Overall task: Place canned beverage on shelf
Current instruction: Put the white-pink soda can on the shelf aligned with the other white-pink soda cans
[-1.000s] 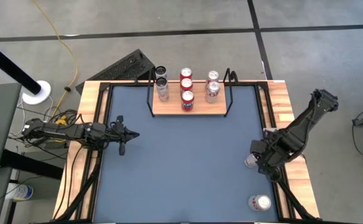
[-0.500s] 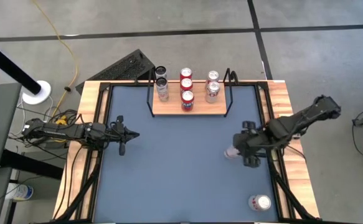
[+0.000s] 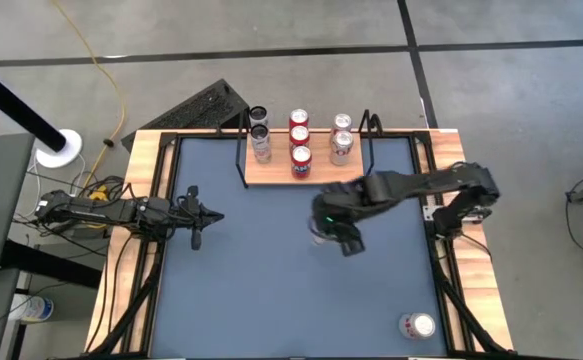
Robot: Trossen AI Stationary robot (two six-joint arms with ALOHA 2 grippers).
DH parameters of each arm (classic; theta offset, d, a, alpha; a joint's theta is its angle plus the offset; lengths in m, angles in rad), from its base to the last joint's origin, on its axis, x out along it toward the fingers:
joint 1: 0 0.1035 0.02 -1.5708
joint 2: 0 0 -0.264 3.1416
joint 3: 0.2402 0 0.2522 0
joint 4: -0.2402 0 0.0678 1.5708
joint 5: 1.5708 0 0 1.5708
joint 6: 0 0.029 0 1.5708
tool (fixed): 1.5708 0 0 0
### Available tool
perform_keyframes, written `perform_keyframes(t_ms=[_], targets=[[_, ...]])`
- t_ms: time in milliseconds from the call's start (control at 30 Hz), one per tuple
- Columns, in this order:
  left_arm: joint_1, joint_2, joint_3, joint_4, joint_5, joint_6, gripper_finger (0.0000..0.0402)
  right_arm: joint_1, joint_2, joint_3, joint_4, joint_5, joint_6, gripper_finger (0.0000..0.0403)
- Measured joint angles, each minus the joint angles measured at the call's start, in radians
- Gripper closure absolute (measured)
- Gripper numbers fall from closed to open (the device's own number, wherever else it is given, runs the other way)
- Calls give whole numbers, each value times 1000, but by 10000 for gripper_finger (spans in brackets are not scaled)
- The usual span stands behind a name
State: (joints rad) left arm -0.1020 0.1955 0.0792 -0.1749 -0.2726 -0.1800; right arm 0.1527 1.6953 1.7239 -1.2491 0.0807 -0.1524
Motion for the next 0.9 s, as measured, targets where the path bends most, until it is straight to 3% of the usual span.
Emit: perform_keyframes(t_ms=[300,633,900], targets=[[0,0,0,0,0,0,401,-175,267,335,-33,-57,-200,188],[0,0,0,0,0,0,401,-327,446,613,-6,-57,-236,188],[0,0,0,0,0,0,401,-361,483,621,83,-56,-257,188]])
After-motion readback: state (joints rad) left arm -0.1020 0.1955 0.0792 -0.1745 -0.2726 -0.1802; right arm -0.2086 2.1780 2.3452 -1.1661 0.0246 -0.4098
